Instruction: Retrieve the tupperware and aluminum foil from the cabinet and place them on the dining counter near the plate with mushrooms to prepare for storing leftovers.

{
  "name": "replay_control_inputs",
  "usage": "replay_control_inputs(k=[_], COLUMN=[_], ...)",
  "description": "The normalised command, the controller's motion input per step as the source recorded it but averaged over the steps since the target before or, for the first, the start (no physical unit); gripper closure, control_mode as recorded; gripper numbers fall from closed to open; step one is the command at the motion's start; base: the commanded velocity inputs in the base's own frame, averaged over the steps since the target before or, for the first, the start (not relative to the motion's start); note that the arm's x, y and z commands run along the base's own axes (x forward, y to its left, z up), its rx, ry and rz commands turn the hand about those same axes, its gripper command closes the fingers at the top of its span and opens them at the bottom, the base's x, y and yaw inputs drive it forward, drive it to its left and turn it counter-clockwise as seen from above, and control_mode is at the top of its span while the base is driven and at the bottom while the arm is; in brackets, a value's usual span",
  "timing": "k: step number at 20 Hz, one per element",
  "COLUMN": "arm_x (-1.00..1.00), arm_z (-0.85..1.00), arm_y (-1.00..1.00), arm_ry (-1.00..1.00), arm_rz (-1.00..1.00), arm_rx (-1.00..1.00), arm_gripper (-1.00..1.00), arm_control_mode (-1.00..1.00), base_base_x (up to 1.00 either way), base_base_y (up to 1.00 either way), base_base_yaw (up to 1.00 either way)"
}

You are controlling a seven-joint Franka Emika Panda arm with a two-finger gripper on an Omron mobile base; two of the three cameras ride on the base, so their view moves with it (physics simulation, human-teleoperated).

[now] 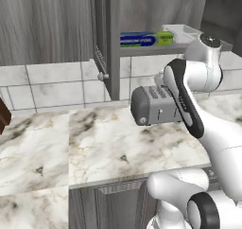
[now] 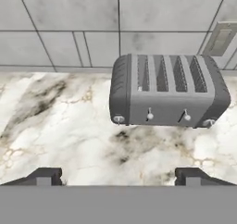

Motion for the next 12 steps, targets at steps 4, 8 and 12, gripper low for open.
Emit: replay_control_inputs(k=[4, 8, 12], arm_x=[0.04, 0.26, 0.47], arm_z=[0.52, 0.59, 0.79], arm_y=[-0.46, -0.41, -0.38], arm_ry=[-0.19, -0.11, -0.17], arm_rz=[-0.08, -0.05, -0.02], arm_rx=[-0.02, -0.04, 0.0], arm_gripper=[-1.0, -1.0, -1.0], arm_control_mode=[-1.0, -1.0, -1.0], base_base_x=[0.0, 0.0, 0.0], base_base_y=[0.0, 0.0, 0.0], base_base_yaw=[0.0, 0.0, 0.0])
